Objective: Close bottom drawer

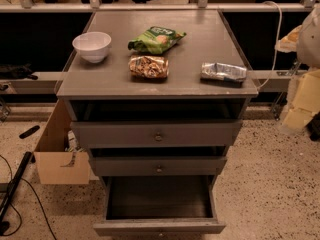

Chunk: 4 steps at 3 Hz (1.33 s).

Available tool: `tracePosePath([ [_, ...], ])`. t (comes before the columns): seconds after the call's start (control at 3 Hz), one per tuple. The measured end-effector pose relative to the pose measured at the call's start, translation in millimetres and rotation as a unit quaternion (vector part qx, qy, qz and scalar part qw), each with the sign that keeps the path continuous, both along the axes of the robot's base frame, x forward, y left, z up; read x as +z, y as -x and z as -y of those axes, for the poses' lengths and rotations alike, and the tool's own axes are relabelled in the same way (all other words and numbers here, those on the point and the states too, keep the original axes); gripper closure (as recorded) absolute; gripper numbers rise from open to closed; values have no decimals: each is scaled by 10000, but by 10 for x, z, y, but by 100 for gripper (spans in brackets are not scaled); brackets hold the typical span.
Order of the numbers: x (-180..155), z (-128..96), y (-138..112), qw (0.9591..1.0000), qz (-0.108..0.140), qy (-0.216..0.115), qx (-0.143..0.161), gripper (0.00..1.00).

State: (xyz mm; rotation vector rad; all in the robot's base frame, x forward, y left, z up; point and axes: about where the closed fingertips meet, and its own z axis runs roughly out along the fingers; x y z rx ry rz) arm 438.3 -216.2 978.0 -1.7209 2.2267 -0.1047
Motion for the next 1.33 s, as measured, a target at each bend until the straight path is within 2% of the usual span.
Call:
tracePosePath([
  [0.33,0,0,0,10000,0,0,0,0],
  [0.67,-149,18,62,9994,-29,-333,-84,0],
  [1.0,-430,58,245,9954,2,-924,-260,0],
  [1.33,-840,131,443,9835,200,-1715,-538,0],
])
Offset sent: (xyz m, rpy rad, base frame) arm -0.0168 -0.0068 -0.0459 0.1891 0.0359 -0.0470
